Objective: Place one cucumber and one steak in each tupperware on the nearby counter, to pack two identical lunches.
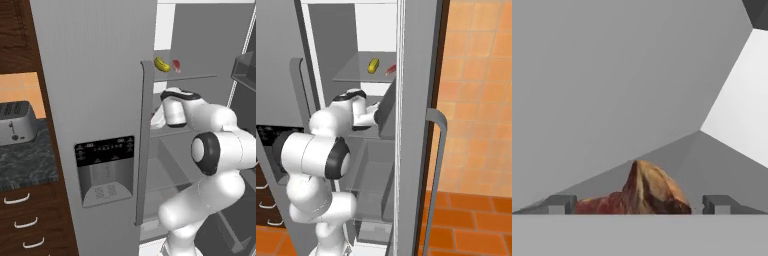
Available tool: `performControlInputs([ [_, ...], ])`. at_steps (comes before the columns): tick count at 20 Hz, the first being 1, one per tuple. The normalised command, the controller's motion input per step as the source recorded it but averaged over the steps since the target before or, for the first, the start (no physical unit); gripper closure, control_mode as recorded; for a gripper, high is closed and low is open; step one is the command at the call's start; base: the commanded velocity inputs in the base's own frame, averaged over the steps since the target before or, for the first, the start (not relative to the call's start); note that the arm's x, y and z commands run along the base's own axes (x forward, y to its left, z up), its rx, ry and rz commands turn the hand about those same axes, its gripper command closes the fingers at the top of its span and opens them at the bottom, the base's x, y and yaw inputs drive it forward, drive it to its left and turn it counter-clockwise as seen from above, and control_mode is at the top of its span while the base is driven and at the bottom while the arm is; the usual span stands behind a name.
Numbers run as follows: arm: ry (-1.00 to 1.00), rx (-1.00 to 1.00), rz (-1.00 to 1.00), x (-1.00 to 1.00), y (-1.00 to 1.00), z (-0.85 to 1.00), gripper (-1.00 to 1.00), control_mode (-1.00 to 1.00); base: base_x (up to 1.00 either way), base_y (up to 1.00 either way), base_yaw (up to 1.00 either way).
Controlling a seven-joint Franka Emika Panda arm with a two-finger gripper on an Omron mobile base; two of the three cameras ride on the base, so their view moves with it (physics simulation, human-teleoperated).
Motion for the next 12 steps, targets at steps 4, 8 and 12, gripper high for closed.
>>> performControlInputs([
  [4, 0.0, 0.0, 0.03, 0.68, 0.0, -0.24, -1.0, -1.0, 0.0, 0.0, 0.0],
  [8, 0.0, 0.0, 0.03, 0.69, 0.02, -0.31, 1.0, -1.0, 0.0, 0.0, 0.0],
  [12, 0.0, 0.0, 0.06, 0.39, 0.13, -0.38, 1.0, -1.0, 0.0, 0.0, 0.0],
])
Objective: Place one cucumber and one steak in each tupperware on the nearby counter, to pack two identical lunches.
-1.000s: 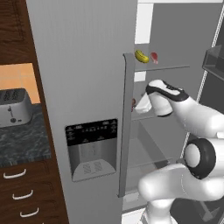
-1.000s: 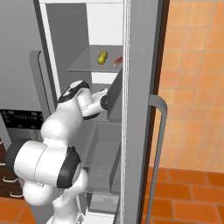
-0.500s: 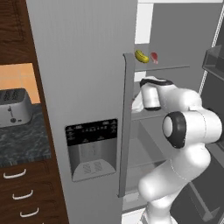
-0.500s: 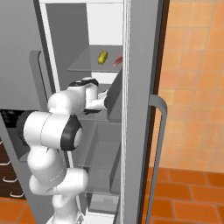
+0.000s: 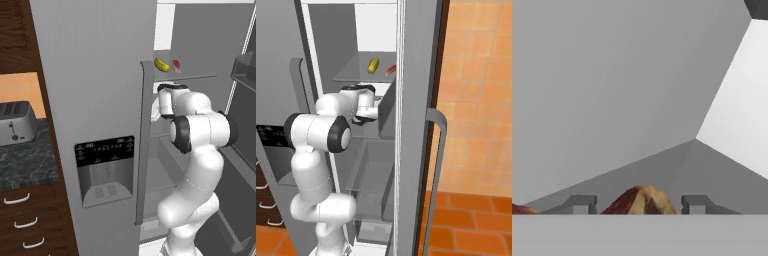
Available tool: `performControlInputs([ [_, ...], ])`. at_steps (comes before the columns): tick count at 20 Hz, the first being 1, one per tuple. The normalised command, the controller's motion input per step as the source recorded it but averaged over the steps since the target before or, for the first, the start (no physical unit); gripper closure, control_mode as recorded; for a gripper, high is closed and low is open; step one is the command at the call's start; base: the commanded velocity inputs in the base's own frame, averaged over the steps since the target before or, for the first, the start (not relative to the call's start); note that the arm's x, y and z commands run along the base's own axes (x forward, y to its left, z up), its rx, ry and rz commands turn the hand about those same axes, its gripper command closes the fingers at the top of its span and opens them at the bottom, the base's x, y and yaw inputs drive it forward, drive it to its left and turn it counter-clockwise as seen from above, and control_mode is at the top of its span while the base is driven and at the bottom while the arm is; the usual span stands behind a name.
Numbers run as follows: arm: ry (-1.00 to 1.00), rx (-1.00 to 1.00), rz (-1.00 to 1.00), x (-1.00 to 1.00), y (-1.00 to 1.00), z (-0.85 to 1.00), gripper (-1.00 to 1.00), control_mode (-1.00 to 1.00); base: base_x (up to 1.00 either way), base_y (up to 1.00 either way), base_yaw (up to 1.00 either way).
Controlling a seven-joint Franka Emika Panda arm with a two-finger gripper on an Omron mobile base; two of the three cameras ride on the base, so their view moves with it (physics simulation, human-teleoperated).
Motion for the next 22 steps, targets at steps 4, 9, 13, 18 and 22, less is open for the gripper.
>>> performControlInputs([
  [4, 0.0, -0.04, 0.06, 0.0, 0.09, -0.52, 1.0, -1.0, 0.0, 0.0, 0.0],
  [9, 0.0, -0.01, 0.02, -0.43, 0.0, -0.06, 1.0, -1.0, 0.0, 0.0, 0.0],
  [13, 0.01, -0.08, -0.03, -1.0, -0.18, 0.12, 1.0, -1.0, 0.0, 0.0, 0.0],
  [18, 0.18, -0.16, -0.09, -1.0, -0.09, 0.61, 1.0, -1.0, 0.0, 0.0, 0.0],
  [22, 0.21, -0.17, -0.09, -1.0, -0.17, 0.82, 1.0, -1.0, 0.0, 0.0, 0.0],
])
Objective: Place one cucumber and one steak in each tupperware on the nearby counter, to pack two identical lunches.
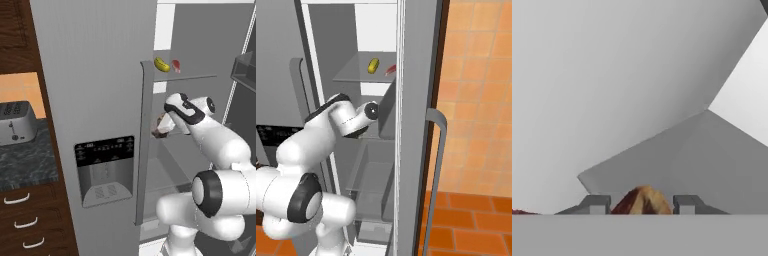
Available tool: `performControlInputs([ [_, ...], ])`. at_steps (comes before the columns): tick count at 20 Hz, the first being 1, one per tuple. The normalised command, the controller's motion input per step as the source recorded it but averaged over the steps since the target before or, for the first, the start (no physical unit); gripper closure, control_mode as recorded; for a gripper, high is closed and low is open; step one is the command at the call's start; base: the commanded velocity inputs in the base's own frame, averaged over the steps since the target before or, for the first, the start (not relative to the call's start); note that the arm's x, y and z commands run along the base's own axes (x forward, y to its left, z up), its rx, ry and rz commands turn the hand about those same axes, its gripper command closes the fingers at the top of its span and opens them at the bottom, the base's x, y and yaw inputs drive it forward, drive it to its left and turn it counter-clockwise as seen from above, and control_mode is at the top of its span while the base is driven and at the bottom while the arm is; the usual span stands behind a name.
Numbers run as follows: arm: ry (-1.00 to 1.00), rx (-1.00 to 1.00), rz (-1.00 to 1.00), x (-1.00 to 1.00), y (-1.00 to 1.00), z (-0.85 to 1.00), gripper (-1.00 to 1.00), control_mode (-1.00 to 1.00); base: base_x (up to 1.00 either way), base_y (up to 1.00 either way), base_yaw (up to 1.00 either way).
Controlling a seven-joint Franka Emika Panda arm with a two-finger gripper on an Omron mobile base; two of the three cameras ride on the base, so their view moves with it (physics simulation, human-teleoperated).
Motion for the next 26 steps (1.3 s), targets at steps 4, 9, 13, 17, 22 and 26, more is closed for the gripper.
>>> performControlInputs([
  [4, 0.12, -0.16, -0.1, -1.0, -0.18, 0.51, 1.0, -1.0, 0.0, 0.0, 0.0],
  [9, 0.02, -0.17, -0.09, -1.0, -0.11, 0.21, 1.0, -1.0, 0.0, 0.0, 0.0],
  [13, 0.0, -0.15, -0.08, -1.0, 0.0, 0.16, 1.0, -1.0, 0.0, 0.0, 0.0],
  [17, 0.0, -0.09, -0.09, -1.0, 0.0, 0.57, 1.0, -1.0, 0.0, 0.0, 0.0],
  [22, -0.03, -0.03, -0.02, -1.0, 0.0, 0.76, 1.0, -1.0, 0.0, 0.0, 0.0],
  [26, 0.0, -0.04, 0.0, -1.0, 0.01, 0.43, 1.0, -1.0, 0.0, 0.0, 0.0],
])
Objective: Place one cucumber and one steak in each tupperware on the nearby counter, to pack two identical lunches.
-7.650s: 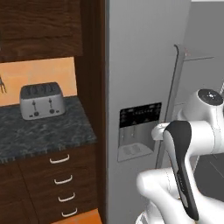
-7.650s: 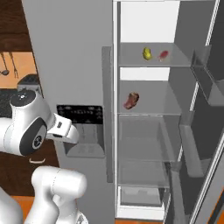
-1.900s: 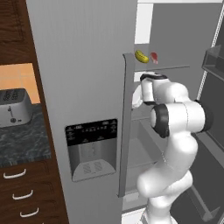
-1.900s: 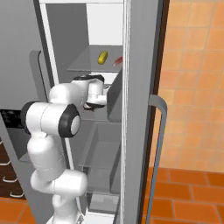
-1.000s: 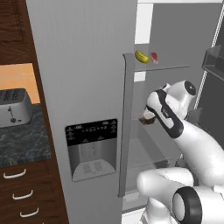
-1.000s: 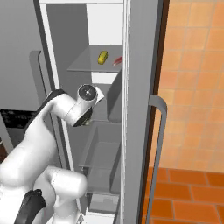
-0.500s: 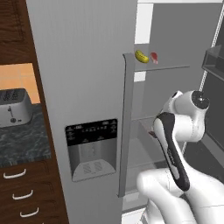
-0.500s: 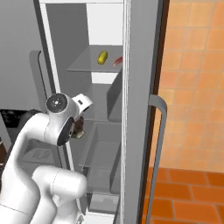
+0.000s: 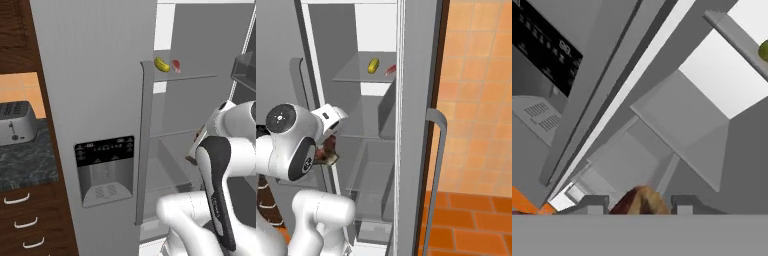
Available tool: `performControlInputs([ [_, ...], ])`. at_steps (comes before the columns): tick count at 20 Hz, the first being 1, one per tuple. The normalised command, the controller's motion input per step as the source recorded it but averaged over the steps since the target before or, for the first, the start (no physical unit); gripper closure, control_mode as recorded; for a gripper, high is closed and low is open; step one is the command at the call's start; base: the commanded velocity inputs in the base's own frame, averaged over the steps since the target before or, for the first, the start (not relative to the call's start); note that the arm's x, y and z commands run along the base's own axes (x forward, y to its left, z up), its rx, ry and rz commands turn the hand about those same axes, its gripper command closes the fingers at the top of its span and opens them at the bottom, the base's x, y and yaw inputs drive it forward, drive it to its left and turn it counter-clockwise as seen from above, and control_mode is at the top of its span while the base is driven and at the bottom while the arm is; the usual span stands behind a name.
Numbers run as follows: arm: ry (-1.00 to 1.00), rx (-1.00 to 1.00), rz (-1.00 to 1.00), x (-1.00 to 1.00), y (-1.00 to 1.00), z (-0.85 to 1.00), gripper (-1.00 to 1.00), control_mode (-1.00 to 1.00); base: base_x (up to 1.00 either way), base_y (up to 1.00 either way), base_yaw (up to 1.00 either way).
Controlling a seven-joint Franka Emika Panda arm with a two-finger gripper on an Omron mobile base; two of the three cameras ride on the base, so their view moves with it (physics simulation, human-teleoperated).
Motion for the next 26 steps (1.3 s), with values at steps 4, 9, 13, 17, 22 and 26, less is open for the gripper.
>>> performControlInputs([
  [4, 0.0, 0.0, 0.0, 0.0, 0.0, 0.0, 1.0, 1.0, -1.0, 0.57, 0.0],
  [9, 0.0, 0.0, 0.0, 0.0, 0.0, 0.0, 1.0, 1.0, -0.21, 1.0, 0.03],
  [13, 0.0, 0.0, 0.0, 0.0, 0.0, 0.0, 1.0, 1.0, 0.02, 1.0, 0.0],
  [17, 0.0, 0.0, 0.0, 0.0, 0.0, 0.0, 1.0, 1.0, 0.06, 1.0, 0.0],
  [22, 0.0, 0.0, 0.0, 0.0, 0.0, 0.0, 1.0, 1.0, 0.11, 1.0, 0.0],
  [26, 0.0, 0.0, 0.0, 0.0, 0.0, 0.0, 1.0, 1.0, 0.17, 1.0, 0.0],
])
